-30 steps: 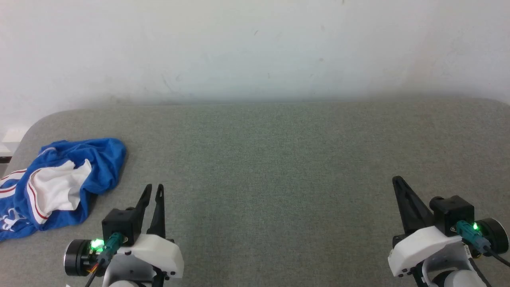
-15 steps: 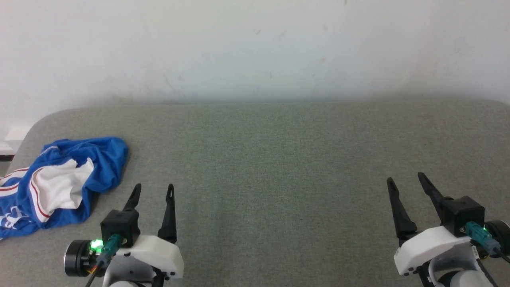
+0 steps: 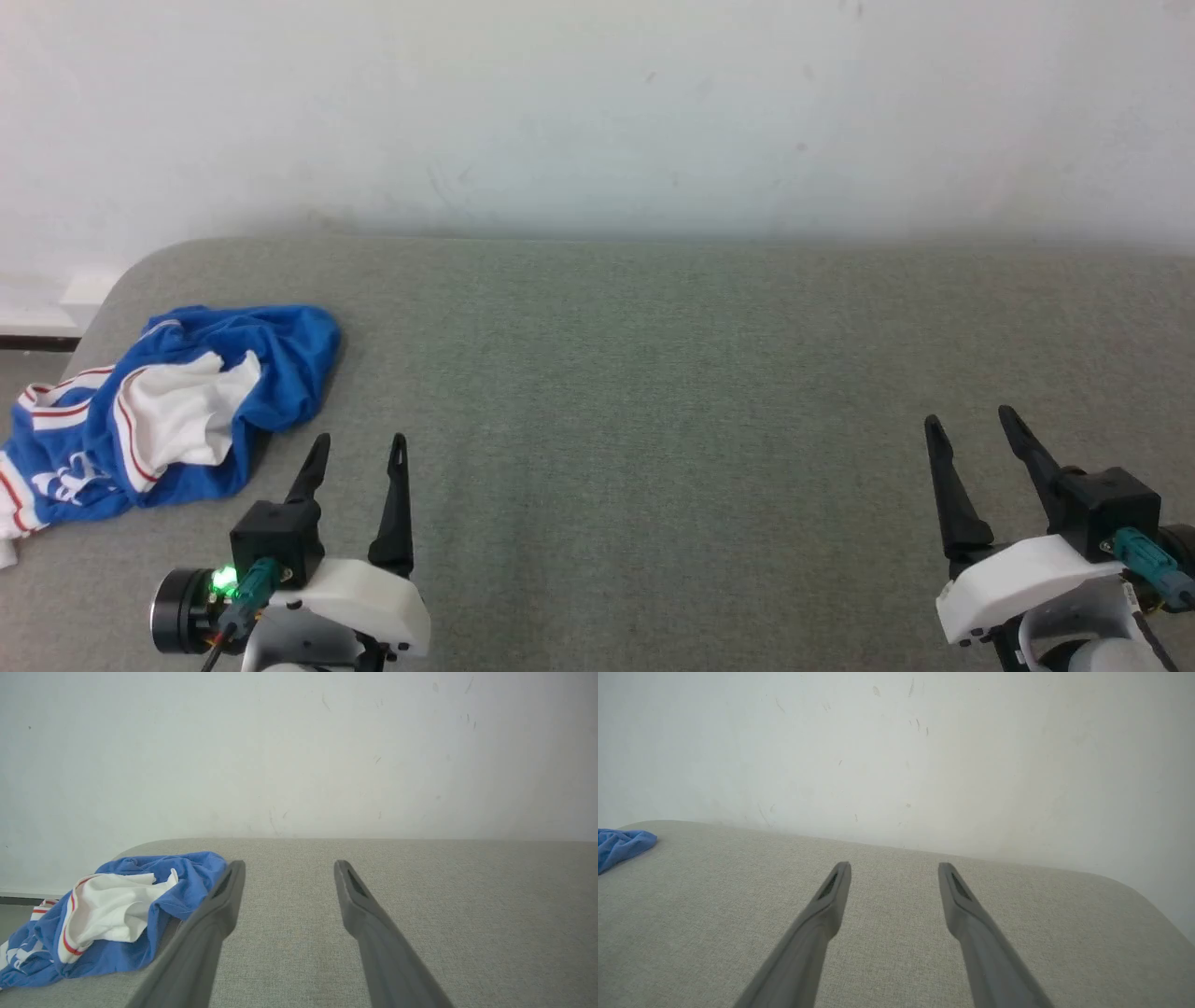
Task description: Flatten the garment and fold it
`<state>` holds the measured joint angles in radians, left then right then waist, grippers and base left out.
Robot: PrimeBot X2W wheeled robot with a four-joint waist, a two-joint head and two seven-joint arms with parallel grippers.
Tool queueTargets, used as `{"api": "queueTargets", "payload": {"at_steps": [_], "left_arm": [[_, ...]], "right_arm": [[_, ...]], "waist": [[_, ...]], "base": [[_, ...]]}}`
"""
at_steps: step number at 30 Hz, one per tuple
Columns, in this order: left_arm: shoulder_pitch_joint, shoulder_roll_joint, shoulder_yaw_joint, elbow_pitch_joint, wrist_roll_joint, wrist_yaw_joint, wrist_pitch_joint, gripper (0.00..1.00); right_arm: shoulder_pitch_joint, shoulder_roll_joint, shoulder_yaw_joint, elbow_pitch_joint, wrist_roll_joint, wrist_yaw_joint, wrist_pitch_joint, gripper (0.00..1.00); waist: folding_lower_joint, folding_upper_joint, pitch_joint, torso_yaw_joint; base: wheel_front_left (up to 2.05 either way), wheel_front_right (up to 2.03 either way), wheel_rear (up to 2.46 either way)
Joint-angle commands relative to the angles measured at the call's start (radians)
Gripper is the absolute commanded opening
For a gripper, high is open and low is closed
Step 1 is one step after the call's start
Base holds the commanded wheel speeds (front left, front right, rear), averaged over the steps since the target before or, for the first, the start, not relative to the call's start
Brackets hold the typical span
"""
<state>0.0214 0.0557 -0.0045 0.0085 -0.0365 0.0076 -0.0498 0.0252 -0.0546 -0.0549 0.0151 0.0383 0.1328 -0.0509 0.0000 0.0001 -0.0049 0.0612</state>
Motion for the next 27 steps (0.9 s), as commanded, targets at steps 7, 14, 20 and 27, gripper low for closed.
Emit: {"api": "queueTargets", "payload": {"at_steps": [7, 14, 20, 27], "left_arm": [[0.021, -0.002, 0.009, 0.006, -0.016, -0.01, -0.023, 1.0], [0.023, -0.002, 0.013, 0.003, -0.026, -0.009, -0.038, 1.0], [0.028, -0.002, 0.017, 0.003, -0.033, -0.009, -0.05, 1.0], [0.036, -0.002, 0.018, 0.004, -0.043, -0.008, -0.065, 1.0]], "right_arm": [[0.009, 0.001, -0.01, 0.008, 0.018, -0.001, -0.022, 1.0], [0.008, 0.001, -0.012, 0.012, 0.022, -0.001, -0.037, 1.0], [0.006, 0.002, -0.009, 0.018, 0.028, -0.001, -0.049, 1.0], [0.009, 0.002, -0.003, 0.028, 0.033, -0.001, -0.064, 1.0]], "waist": [[0.0, -0.0001, 0.002, 0.068], [0.0, -0.0001, 0.006, 0.132], [0.0, -0.0001, 0.006, 0.189], [0.0, -0.0001, 0.006, 0.249]], "base": [[0.0, 0.0, 0.0], [0.0, 0.0, 0.0], [0.0, 0.0, 0.0], [-0.09, -0.09, -0.09]]}}
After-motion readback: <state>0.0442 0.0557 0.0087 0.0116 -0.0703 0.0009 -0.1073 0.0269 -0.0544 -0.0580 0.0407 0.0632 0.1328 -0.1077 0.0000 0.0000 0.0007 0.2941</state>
